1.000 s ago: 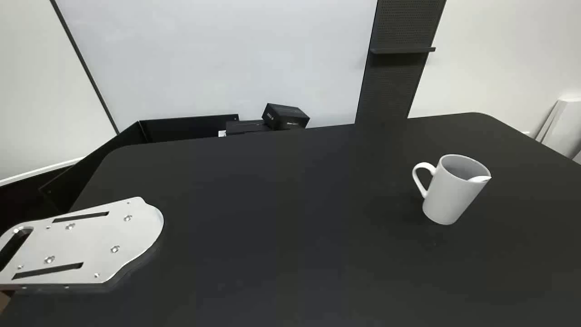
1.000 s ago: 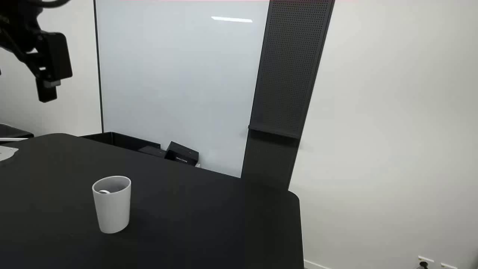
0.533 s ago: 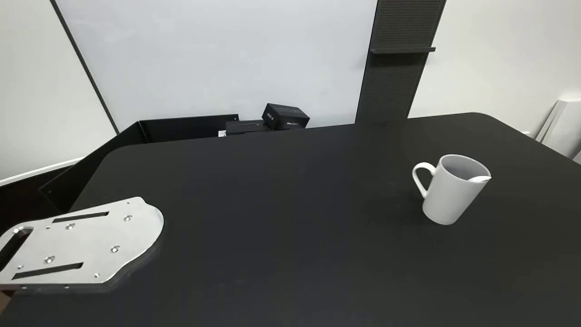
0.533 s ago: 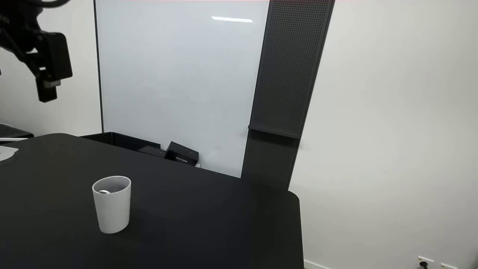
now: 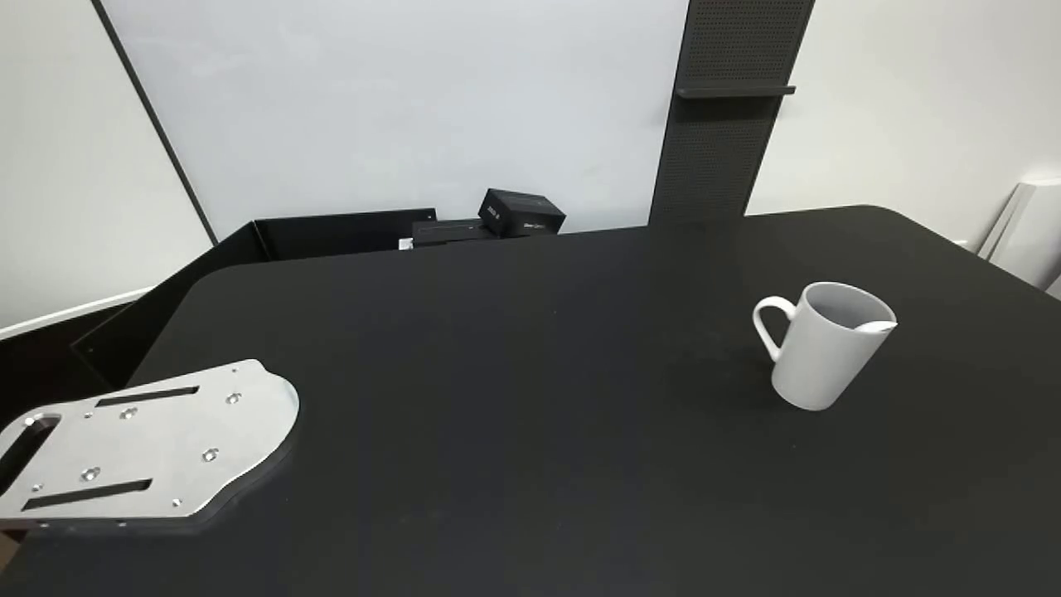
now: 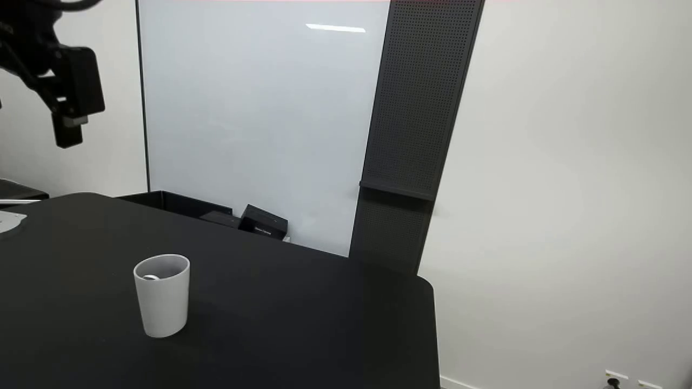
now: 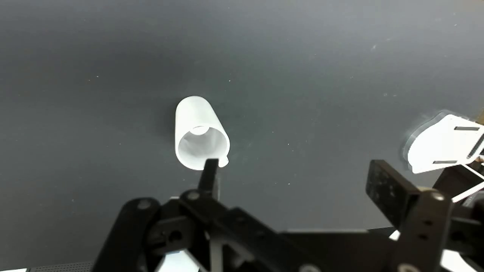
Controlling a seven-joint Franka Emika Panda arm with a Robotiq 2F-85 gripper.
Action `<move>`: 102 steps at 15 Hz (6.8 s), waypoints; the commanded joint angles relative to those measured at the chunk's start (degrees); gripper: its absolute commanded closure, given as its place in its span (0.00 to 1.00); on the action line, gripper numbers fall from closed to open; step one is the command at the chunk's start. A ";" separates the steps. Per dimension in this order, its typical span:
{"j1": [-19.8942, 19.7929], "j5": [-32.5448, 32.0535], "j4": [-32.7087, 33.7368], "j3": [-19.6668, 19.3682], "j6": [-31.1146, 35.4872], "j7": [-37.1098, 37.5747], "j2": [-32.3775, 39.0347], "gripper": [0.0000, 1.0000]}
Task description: Put the spoon on the table
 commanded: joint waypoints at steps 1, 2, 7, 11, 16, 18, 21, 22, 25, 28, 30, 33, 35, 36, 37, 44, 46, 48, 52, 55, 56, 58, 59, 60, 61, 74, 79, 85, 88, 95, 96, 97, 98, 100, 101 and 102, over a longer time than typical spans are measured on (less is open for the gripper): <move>-0.70 0.47 0.11 0.58 -0.20 -0.40 0.07 0.00; -0.70 0.47 0.11 0.58 -0.20 -0.40 0.07 0.00; -2.38 -1.19 2.15 0.56 1.58 0.37 4.13 0.00; -5.05 -2.86 3.72 0.64 7.64 1.42 10.40 0.00; -7.37 -3.40 6.65 2.52 20.66 7.37 20.92 0.00; -7.98 -2.91 7.63 4.07 26.77 13.32 25.09 0.00; -9.71 -5.40 9.12 7.23 35.27 24.23 31.61 0.00; -10.33 -6.68 9.62 8.11 37.21 28.08 33.67 0.00; -14.95 -11.63 10.27 12.28 40.99 39.78 37.87 0.00; -17.05 -16.72 9.12 13.48 42.29 51.31 38.50 0.00; -17.95 -19.25 7.83 14.12 41.88 58.67 37.49 0.00; -19.19 -21.21 5.85 16.41 41.30 69.43 35.86 0.00; -19.28 -22.85 4.31 18.62 40.84 76.51 35.20 0.00; -18.98 -23.88 3.44 19.87 40.42 80.04 34.95 0.00; -18.48 -24.93 2.56 21.12 39.85 83.64 34.80 0.00; -14.28 -24.68 0.90 25.67 39.31 92.00 36.58 0.00; -13.01 -23.17 0.37 26.12 39.71 92.00 36.61 0.00; -13.01 -22.83 0.24 26.13 39.79 92.00 36.61 0.00; -13.07 -22.79 0.23 26.11 39.82 92.00 36.61 0.00; -13.07 -22.79 0.22 26.11 39.83 92.00 36.61 0.00; -13.07 -22.79 0.21 26.11 39.83 92.00 36.61 0.00; -13.48 -23.85 0.17 25.95 39.33 92.09 36.21 0.00; -13.57 -23.55 0.16 25.66 39.33 91.55 36.17 0.00; -13.68 -23.53 0.06 25.41 40.02 91.09 36.23 0.00; -14.15 -24.73 -0.06 25.25 40.41 92.14 36.04 0.00; -18.82 -27.85 -0.02 24.03 42.37 96.28 38.34 0.00; -19.66 -29.16 -0.07 23.78 44.15 98.03 39.79 0.00; -20.15 -32.80 0.25 22.98 45.35 102.14 42.08 0.00; -19.90 -34.37 0.50 22.44 46.88 104.02 43.24 0.00; -19.07 -38.74 1.78 22.04 45.32 110.53 44.13 0.00; -19.14 -39.44 1.85 21.90 45.19 111.62 44.15 0.00; -19.18 -39.94 1.90 21.79 45.12 112.44 44.20 0.00; -19.20 -40.51 1.96 21.65 45.06 113.16 44.25 0.00; -19.20 -41.55 2.05 21.39 45.08 114.42 44.38 0.00; -19.19 -41.88 2.08 21.27 45.15 114.93 44.48 0.00; -19.16 -42.21 2.17 21.21 45.15 115.24 44.69 0.04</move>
